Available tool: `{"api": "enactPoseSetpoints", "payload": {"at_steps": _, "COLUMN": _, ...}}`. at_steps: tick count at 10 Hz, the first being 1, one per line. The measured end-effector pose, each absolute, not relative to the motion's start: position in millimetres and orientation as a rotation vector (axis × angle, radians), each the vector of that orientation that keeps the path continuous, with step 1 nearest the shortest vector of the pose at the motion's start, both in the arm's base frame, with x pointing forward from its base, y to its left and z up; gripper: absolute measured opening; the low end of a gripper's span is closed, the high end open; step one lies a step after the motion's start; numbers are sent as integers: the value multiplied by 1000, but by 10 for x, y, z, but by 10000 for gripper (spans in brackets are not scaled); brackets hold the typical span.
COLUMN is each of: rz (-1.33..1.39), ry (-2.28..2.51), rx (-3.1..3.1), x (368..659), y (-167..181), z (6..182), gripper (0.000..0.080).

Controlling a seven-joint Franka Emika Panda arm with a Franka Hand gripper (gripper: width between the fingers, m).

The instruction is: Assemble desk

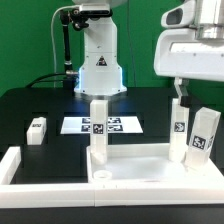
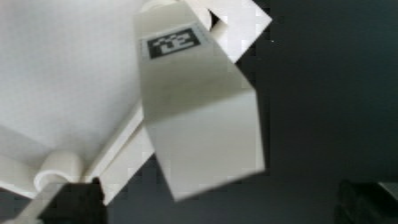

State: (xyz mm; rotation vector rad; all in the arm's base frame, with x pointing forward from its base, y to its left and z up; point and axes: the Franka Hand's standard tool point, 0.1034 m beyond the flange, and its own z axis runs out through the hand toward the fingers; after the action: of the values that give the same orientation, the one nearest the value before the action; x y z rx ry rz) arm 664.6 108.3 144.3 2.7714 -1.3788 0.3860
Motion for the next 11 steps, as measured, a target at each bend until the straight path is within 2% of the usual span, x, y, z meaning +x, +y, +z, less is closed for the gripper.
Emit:
{"api": "enactPoseSetpoints", "payload": {"at_steps": 2, "rz": 387, "ry": -1381, "rx": 2764, "x": 6623, "y": 1122, "z": 1343, "gripper": 649}}
{"api": "enactPoseSetpoints", "payload": {"at_steps": 4, "rz": 386, "ry": -1393, "rx": 2758, "x": 6622, "y": 1116, "z": 1337, "gripper": 649}}
{"api": "enactPoseSetpoints", "payload": {"at_steps": 6, "rz": 387, "ry": -1427, "rx": 2743, "x": 6623, "y": 1110, "z": 1337, "gripper": 404}}
{"api": "enactPoseSetpoints", "payload": {"at_steps": 7, "rz": 392, "ry": -1497, "rx": 2712, "x": 6629, "y": 1101, "z": 1345, "gripper": 404}}
{"api": "enactPoseSetpoints", "payload": {"at_steps": 8, "rz": 395, "ry": -1604, "rx": 2660, "x": 6631, "y": 1085, "z": 1349, "gripper": 302}}
{"api": "enactPoseSetpoints", "payload": {"at_steps": 11, "rz": 385, "ry": -1885, "rx": 2488, "x": 6610, "y": 1033, "z": 1346, "gripper": 302}}
